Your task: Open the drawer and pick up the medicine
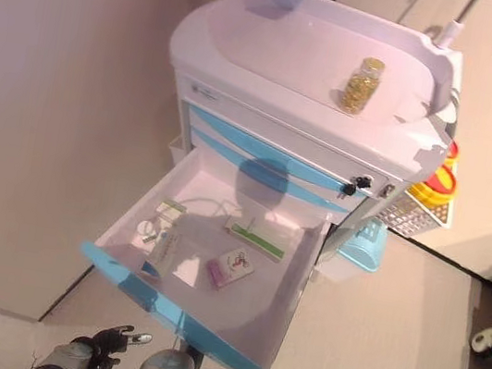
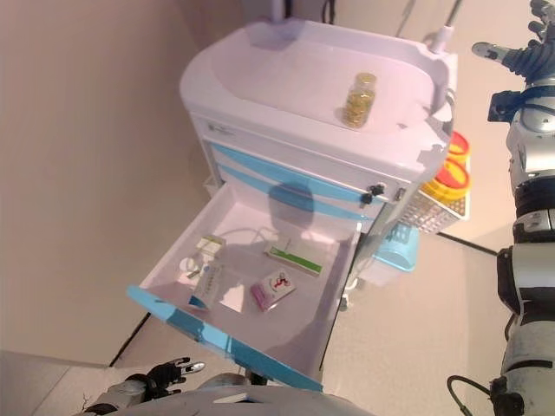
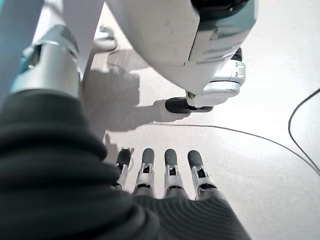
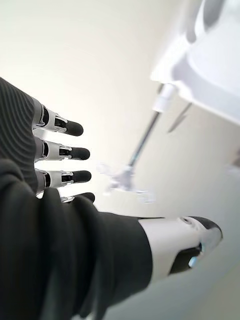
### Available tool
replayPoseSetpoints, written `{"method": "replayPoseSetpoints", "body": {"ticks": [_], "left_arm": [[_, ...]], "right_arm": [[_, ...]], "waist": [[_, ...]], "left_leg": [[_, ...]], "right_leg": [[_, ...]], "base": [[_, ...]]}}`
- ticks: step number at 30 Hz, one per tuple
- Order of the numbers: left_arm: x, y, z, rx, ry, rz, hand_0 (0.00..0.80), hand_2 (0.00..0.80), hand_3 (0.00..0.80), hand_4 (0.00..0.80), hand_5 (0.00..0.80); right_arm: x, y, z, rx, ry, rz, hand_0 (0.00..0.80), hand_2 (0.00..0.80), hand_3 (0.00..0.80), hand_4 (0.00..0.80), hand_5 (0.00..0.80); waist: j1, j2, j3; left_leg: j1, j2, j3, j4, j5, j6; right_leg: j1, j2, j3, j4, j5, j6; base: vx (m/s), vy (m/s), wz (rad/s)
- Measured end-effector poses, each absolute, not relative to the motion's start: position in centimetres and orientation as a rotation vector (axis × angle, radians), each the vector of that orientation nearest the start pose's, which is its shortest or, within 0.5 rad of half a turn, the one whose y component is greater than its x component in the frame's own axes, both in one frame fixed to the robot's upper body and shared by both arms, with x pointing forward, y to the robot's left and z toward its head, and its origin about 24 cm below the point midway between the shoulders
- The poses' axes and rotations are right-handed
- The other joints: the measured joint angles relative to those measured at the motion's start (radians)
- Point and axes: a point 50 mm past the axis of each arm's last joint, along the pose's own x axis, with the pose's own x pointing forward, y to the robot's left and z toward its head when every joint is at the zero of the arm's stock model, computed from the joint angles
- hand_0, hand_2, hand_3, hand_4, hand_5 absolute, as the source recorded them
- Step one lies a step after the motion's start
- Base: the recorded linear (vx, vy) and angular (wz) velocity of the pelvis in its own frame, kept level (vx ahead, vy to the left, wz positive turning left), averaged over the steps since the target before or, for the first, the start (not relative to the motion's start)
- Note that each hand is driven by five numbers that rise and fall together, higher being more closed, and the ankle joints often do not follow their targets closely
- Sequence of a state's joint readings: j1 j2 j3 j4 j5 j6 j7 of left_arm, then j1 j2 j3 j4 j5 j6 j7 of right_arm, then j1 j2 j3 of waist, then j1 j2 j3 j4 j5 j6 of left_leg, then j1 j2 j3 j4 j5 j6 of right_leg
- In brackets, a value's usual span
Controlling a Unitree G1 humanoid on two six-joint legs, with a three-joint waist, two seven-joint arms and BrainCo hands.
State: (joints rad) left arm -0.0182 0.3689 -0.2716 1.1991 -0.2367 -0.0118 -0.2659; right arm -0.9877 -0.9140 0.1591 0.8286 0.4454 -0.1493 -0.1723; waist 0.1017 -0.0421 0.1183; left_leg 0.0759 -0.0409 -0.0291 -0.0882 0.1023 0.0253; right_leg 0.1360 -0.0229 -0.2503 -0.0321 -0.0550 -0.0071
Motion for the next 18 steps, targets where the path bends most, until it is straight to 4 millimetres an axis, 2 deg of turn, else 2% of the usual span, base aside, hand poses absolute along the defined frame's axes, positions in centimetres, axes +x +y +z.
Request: {"method": "replayPoseSetpoints", "body": {"ticks": [2,6,8,14,18], "left_arm": [[10.4,25.7,-14.8,0.124,1.193,-0.114,0.0,0.0,0.0,0.0,0.0],[10.9,25.6,-14.6,0.125,1.178,-0.125,0.0,0.0,0.0,0.0,0.0],[10.7,25.7,-14.6,0.127,1.182,-0.123,0.0,0.0,0.0,0.0,0.0],[10.2,25.9,-14.7,0.134,1.205,-0.118,0.0,0.0,0.0,0.0,0.0],[10.2,25.9,-14.7,0.159,1.206,-0.126,0.0,0.0,0.0,0.0,0.0]], "right_arm": [[34.7,-34.7,27.2,-0.3,-0.413,-0.488,0.0,0.0,0.0,0.0,0.0],[33.5,-36.2,22.9,-0.255,-0.322,-0.517,0.0,0.0,0.0,0.0,0.0],[32.5,-36.8,19.7,-0.237,-0.255,-0.525,0.0,0.0,0.0,0.0,0.0],[30.0,-34.7,9.5,-0.193,-0.015,-0.452,0.0,0.0,0.0,0.0,0.0],[27.0,-32.9,3.7,-0.228,0.144,-0.382,0.0,0.0,0.0,0.0,0.0]], "waist": [[-0.019,0.001,0.0],[-0.056,0.009,0.0],[-0.068,0.012,-0.001],[-0.121,0.021,0.002],[-0.135,0.026,0.005]], "left_leg": [[0.004,0.002,0.008,0.0,-0.001,0.001],[0.006,0.007,0.042,0.0,-0.005,0.003],[0.01,0.009,0.062,0.0,-0.01,0.004],[0.008,0.017,0.108,-0.002,-0.018,0.004],[0.019,0.023,0.137,-0.004,-0.025,0.0]], "right_leg": [[-0.004,0.001,0.015,0.002,0.001,0.0],[-0.013,0.005,0.048,-0.002,0.013,-0.001],[-0.021,0.006,0.069,0.0,0.014,-0.001],[-0.042,0.012,0.123,-0.003,0.03,0.0],[-0.042,0.018,0.152,-0.007,0.034,0.0]], "base": [[-0.021,-0.032,-0.21],[-0.03,-0.03,-0.26],[-0.032,-0.03,-0.27],[-0.023,-0.023,-0.29],[-0.012,-0.013,-0.23]]}}
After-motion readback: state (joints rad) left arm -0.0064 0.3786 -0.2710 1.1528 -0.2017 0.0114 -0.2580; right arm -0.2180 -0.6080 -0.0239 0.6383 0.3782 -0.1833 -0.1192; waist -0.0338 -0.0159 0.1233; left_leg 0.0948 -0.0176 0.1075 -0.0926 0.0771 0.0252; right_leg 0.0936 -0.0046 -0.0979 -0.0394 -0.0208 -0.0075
